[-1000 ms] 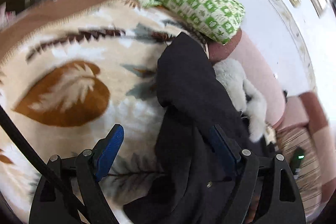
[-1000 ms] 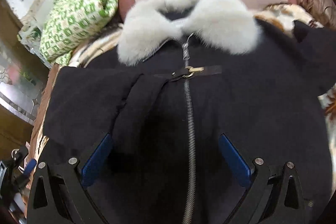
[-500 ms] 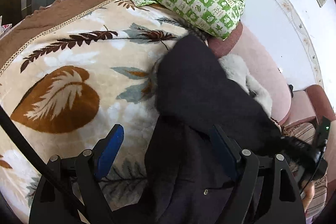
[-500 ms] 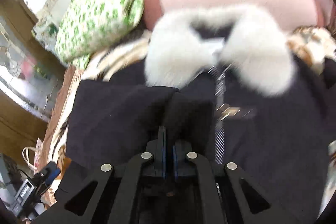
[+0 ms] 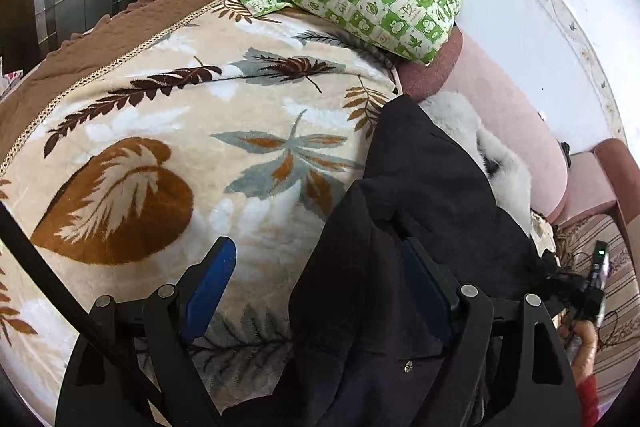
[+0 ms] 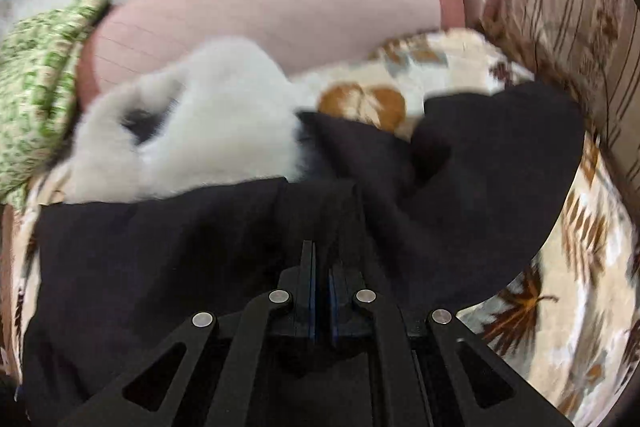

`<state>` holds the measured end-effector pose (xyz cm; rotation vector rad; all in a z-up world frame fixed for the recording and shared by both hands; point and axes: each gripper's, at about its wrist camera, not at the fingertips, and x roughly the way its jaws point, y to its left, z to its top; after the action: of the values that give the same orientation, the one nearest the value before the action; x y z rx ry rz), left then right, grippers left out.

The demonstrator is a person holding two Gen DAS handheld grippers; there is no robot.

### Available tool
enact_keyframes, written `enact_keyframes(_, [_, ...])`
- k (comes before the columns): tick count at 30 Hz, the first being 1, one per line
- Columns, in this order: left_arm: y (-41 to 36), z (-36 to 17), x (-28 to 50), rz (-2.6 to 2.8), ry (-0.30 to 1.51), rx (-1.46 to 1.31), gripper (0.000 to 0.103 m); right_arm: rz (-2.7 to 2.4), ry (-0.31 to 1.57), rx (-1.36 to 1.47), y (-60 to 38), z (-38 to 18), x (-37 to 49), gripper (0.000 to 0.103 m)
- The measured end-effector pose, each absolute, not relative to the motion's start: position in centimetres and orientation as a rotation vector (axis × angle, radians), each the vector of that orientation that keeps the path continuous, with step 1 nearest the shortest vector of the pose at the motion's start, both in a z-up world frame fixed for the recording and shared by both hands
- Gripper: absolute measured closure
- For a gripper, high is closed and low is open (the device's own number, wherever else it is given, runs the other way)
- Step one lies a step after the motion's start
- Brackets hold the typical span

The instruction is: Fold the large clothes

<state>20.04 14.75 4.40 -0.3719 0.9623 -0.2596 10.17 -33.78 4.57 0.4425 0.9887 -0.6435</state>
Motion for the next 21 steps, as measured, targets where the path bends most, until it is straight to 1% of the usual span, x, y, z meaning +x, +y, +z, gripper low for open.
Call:
enact_keyframes(5, [14.9, 4.2, 20.4, -0.260, 0.980, -0.379, 0.020, -0.669, 1.058, 0.454, -34.0, 1.2, 10.9, 0.097])
enact_keyframes(6, [15.0, 4.2, 20.4, -0.263, 0.982, -0.380, 0.020, -0.677, 1.049, 0.470, -34.3, 1.2, 10.6, 0.094])
enact_keyframes(8, [15.3, 4.4, 20.4, -0.267, 0.983, -0.378, 0.020, -0.695, 1.027, 0.465, -34.1, 1.8, 10.1, 0.084])
enact_keyframes(9, [15.5, 4.5, 20.3, -0.265, 0.980, -0.381, 0.020, -0.684, 1.007, 0.460, -33.9, 2.6, 9.6, 0.070])
enact_keyframes(10, [15.8, 4.6, 20.2, -0.260, 0.975, -0.386, 0.020, -0.662, 0.977, 0.455, -33.3, 3.5, 8.8, 0.054])
enact_keyframes(11, [16.2, 4.7, 20.2, -0.258, 0.971, -0.395, 0.020, -0.652, 0.947, 0.442, -32.7, 4.4, 8.1, 0.047])
enact_keyframes(12, [16.7, 4.9, 20.1, -0.261, 0.968, -0.408, 0.020, -0.636, 0.913, 0.426, -31.9, 5.4, 7.0, 0.033])
enact_keyframes(13, [17.1, 5.0, 19.9, -0.268, 0.968, -0.421, 0.020, -0.610, 0.884, 0.409, -30.9, 6.4, 5.7, 0.025])
enact_keyframes(17, [18.0, 5.1, 19.2, -0.346, 0.969, -0.441, 0.020, -0.478, 0.845, 0.407, -27.8, 8.2, 0.3, 0.022])
enact_keyframes(21, [17.7, 4.5, 18.0, -0.421, 0.988, -0.388, 0.020, -0.481, 0.836, 0.396, -26.8, 7.9, -5.9, 0.019])
